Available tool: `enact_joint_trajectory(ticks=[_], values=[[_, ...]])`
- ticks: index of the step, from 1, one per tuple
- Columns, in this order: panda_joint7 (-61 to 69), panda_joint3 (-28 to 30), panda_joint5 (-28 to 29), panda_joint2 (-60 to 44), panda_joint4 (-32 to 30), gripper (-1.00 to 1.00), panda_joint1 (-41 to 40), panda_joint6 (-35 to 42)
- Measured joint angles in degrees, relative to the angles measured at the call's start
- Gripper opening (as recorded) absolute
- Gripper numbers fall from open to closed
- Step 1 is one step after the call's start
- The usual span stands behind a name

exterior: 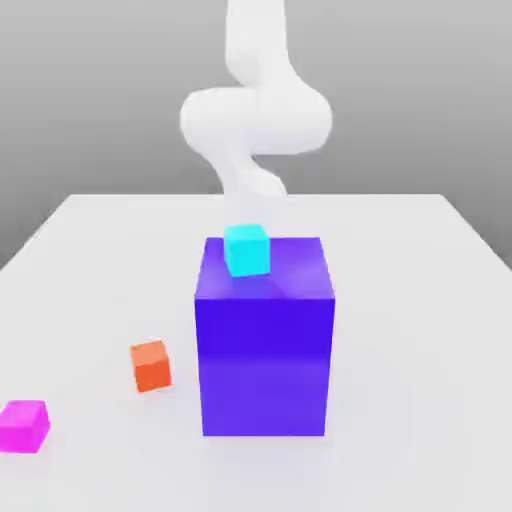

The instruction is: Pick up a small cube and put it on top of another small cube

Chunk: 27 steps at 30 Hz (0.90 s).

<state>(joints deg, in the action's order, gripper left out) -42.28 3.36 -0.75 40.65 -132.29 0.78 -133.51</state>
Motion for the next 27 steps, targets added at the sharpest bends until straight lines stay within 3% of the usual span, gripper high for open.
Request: enact_joint_trajectory(ticks=[15,22,27], values=[[25.71,19.10,-10.37,-31.27,-3.06,0.00,1.45,-10.45],[38.76,22.02,-16.86,-46.12,-4.40,0.00,-4.31,-15.03],[45.79,22.85,-18.21,-55.96,-5.53,0.00,-8.88,-18.80]])
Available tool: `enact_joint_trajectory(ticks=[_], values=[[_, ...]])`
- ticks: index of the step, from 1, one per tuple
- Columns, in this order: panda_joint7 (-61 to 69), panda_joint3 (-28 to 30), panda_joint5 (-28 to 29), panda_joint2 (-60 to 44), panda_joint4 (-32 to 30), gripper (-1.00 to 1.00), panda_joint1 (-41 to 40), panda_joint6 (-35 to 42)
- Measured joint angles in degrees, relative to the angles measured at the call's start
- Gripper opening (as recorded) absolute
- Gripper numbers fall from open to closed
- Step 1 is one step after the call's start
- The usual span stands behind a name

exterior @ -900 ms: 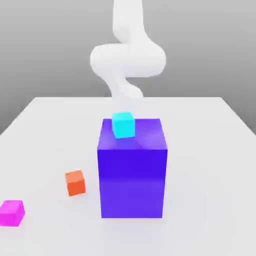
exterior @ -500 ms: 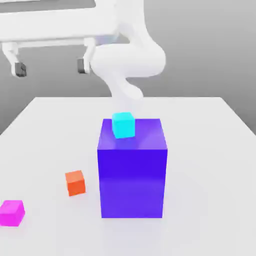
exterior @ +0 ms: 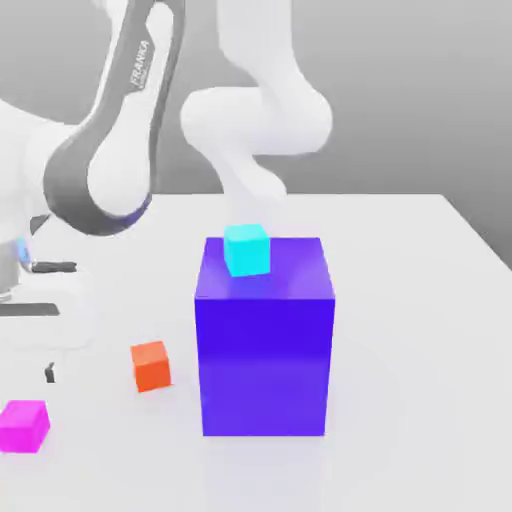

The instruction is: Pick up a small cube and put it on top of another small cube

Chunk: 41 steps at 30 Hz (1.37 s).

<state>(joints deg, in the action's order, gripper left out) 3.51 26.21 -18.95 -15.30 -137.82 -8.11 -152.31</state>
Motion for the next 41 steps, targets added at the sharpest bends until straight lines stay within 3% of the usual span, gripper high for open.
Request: enact_joint_trajectory(ticks=[5,6,13,18,33,37,38,41], values=[[6.22,-5.38,-5.60,-10.14,1.51,0.00,-6.25,-6.38],[7.44,-6.88,-7.23,-12.09,2.03,-1.00,-7.45,-7.72],[7.69,-7.24,-7.50,-12.46,2.13,-1.00,-7.78,-7.90],[3.18,-1.41,0.19,-4.16,0.32,-1.00,-3.31,-1.67],[45.24,-12.72,10.00,-10.09,22.91,-1.00,-8.58,13.31],[49.85,-14.90,9.10,-16.30,25.22,-1.00,-10.03,9.15],[50.16,-15.21,8.84,-17.40,25.36,1.00,-10.26,8.19],[50.16,-15.21,8.84,-17.40,25.36,1.00,-10.26,8.19]])
